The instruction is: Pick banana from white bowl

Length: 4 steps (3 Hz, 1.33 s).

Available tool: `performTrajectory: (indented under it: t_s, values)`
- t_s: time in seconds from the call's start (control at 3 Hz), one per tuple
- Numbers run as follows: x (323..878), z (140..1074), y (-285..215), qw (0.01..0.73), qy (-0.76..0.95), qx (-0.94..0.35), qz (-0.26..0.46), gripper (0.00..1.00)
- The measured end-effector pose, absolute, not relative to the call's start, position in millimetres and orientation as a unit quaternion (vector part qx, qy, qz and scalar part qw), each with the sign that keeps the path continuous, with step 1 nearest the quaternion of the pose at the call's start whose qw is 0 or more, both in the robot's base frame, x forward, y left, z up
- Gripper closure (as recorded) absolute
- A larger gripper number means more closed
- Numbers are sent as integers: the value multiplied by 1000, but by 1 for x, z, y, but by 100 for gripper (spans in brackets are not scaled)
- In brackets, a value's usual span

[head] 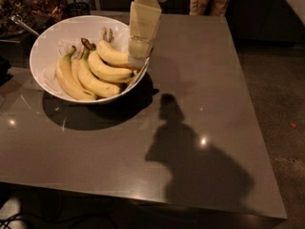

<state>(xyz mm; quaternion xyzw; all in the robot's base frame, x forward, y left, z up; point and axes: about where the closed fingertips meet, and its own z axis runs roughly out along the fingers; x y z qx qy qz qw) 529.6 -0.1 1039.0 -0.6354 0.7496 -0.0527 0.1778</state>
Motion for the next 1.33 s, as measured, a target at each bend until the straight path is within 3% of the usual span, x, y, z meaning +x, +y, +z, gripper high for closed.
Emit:
performTrajectory:
  t_s: [0.67,1.33]
  values:
    - [556,1038,44,201,729,-653,-38,0]
    - [579,1026,60,196,744,-639,-1,20]
